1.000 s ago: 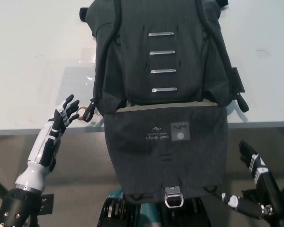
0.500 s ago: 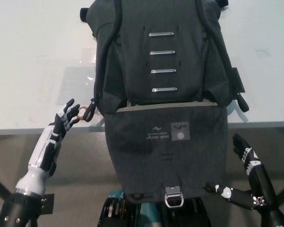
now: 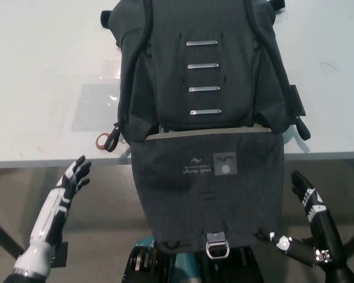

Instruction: A bag is kept in the middle of the table with its flap loosely closed and the robot uses its right hand to adjust it and opens it

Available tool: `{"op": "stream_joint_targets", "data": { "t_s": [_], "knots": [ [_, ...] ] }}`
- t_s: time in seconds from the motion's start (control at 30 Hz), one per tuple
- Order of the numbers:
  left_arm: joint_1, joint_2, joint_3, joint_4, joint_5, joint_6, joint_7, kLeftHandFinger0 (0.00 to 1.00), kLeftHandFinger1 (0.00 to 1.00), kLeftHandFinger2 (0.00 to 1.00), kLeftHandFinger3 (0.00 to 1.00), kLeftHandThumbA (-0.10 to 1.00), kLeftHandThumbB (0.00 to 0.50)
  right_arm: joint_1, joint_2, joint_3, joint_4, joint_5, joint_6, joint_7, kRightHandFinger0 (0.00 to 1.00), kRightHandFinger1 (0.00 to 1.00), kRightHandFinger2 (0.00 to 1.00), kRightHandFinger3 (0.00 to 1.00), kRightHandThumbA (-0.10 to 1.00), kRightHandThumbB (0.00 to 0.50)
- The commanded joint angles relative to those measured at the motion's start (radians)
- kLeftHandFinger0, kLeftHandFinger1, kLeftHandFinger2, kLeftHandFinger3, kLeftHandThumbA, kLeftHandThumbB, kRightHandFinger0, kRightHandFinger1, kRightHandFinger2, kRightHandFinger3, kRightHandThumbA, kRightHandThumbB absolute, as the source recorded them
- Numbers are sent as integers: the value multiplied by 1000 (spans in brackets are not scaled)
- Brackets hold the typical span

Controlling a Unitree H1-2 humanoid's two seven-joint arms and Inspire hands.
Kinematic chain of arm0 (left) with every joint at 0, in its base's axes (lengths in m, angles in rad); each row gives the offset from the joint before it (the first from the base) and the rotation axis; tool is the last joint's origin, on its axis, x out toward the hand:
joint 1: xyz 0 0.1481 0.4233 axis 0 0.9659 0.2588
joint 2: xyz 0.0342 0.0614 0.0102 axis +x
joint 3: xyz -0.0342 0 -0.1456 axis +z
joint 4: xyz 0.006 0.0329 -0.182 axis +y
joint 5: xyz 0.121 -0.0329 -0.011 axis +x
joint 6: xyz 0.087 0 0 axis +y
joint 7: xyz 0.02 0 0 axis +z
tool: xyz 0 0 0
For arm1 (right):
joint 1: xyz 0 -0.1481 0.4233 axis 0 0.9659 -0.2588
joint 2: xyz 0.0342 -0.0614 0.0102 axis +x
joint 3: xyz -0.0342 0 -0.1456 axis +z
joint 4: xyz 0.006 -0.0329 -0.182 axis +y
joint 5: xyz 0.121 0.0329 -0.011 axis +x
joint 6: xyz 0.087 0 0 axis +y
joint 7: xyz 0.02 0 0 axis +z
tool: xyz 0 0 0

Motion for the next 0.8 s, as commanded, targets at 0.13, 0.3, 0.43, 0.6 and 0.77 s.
{"op": "stream_joint_targets", "data": {
  "t_s": [0.13,0.3,0.43,0.6,0.77],
  "knots": [
    [62,-3,-5,-24,31,-70,27,1000,1000,1000,1000,1000,243,45,-8,13,-10,13,-83,2,1000,1000,1000,1000,1000,273],
    [75,-4,-4,-34,25,-56,22,1000,1000,1000,1000,1000,259,61,-5,18,-18,14,-81,1,1000,1000,1000,1000,1000,276],
    [77,0,-4,-25,28,-72,20,1000,1000,1000,1000,1000,258,66,-3,22,-19,21,-79,2,1000,1000,1000,1000,1000,282],
    [87,4,-7,-32,37,-64,17,1000,1000,1000,1000,1000,266,70,-2,24,-16,12,-80,-3,1000,1000,1000,1000,1000,284],
    [132,1,-13,-44,41,-63,14,1000,1000,1000,1000,1000,272,109,-3,32,-24,2,-84,-5,1000,1000,1000,1000,1000,271]
  ]
}}
